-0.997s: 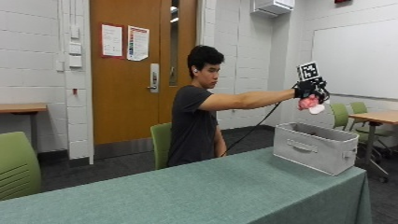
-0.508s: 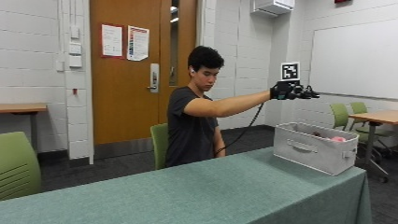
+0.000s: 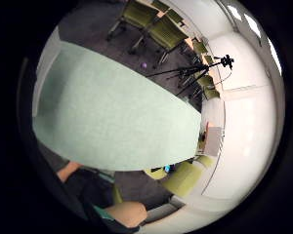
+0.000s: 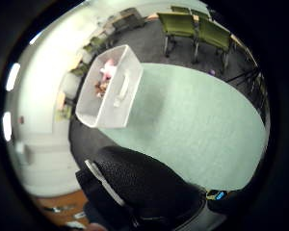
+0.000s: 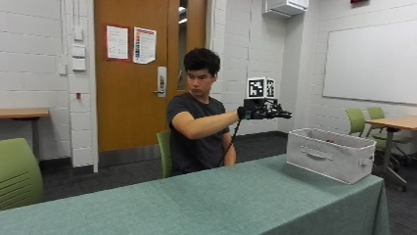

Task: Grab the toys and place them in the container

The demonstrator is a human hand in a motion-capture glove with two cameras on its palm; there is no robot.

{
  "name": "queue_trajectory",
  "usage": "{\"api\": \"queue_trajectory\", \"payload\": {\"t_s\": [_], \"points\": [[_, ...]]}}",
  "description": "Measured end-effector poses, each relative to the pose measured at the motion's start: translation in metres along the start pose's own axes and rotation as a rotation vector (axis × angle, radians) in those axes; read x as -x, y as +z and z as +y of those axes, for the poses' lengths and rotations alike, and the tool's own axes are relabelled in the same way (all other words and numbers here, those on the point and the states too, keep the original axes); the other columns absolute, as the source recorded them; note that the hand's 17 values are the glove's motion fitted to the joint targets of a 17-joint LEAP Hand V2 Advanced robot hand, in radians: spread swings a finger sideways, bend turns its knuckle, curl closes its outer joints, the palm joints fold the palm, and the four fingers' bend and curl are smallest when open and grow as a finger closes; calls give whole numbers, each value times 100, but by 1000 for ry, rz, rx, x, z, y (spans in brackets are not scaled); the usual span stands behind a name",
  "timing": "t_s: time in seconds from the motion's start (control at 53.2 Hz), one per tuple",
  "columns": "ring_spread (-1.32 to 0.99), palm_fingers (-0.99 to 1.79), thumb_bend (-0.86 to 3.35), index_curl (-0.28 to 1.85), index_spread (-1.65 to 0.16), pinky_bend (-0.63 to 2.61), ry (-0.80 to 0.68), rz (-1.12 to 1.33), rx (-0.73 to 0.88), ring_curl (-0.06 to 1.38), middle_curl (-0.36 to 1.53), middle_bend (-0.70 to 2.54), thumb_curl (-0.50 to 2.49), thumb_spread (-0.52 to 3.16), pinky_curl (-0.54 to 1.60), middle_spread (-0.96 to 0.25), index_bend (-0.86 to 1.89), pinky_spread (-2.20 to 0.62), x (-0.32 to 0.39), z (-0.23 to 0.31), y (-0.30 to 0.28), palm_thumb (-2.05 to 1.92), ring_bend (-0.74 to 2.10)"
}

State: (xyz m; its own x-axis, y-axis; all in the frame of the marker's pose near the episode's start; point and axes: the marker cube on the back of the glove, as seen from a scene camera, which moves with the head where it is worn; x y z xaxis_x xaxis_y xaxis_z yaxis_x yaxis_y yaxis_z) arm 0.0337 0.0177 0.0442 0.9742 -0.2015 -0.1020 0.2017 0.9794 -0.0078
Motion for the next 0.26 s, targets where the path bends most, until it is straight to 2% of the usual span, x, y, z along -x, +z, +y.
{"api": "queue_trajectory", "payload": {"t_s": [0.263], "points": [[-20, -12, -15, 36, -15, 44, 28, -37, 27, 20, 35, 18, 10, 90, 29, -1, 17, -11, -21, 7, 15, -23, 16]]}}
